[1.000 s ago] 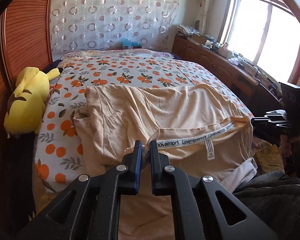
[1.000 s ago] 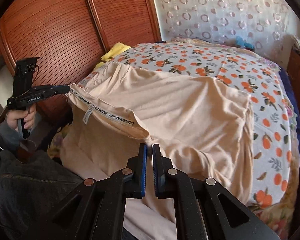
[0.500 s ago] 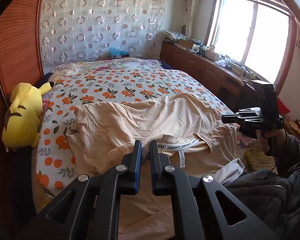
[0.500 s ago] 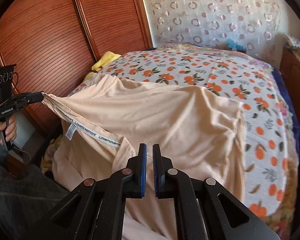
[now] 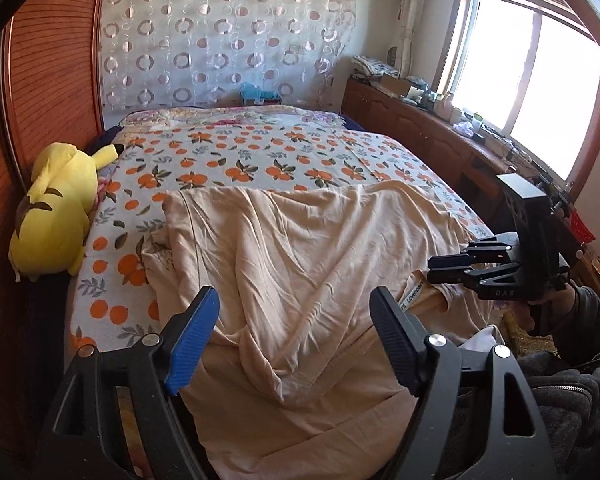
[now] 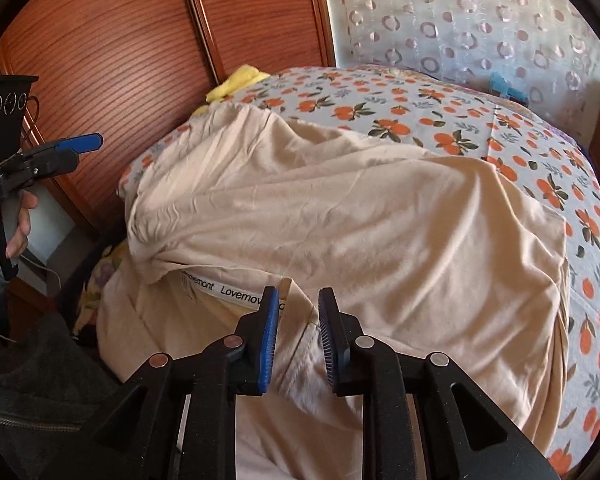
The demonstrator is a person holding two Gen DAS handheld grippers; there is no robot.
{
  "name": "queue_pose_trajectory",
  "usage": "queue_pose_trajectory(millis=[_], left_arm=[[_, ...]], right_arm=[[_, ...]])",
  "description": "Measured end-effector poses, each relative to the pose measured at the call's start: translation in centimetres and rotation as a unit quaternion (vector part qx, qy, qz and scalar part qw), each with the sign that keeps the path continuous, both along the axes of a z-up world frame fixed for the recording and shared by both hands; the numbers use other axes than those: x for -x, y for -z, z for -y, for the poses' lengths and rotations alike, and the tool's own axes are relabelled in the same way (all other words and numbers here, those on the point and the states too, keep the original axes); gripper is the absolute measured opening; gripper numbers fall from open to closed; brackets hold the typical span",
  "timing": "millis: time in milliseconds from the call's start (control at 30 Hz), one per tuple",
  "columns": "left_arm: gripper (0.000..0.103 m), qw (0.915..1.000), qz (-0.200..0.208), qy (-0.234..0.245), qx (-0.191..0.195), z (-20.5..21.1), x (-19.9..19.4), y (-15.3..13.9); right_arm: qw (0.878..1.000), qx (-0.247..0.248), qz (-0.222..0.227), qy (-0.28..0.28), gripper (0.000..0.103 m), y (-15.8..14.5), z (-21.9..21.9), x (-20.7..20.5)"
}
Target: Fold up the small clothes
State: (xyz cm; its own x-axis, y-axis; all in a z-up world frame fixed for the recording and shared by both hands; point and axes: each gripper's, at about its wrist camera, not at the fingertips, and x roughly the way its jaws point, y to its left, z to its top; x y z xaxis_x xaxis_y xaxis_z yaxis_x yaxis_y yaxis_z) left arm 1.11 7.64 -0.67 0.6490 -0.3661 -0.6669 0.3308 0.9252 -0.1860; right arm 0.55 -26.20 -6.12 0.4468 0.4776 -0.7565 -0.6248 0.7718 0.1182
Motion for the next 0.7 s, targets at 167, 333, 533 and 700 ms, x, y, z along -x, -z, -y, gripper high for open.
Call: queue_pose_trajectory(millis=[167,333,533,700], left_arm=[[0.078,0.9999,-0.011,0.003,0.003,0.4,-0.1,0.9],[0.078,0.9999,-0.014,-0.008,0.004,0.0,-0.3,1.2],[0.078,0.9996,-0.015,-0.024,0.009,-0.7,-0.8,1.4],[0.078,0.9995,-0.017,-0.026,0.007,-0.7,-1.0,1.5]], right_arm=[[1.0,0.019,-0.01,-0.011,0.022,0.7,-0.9,0.1],[0.999,0.022,-0.007,-0.025,0.002,0.7,-0.7,1.0],[0.999,0.012,-0.033,-0.041,0.002,0.3,0.6,3.9],[0.999,0.004,-0.032,-0.018,0.002,-0.5,2.6,4.7]])
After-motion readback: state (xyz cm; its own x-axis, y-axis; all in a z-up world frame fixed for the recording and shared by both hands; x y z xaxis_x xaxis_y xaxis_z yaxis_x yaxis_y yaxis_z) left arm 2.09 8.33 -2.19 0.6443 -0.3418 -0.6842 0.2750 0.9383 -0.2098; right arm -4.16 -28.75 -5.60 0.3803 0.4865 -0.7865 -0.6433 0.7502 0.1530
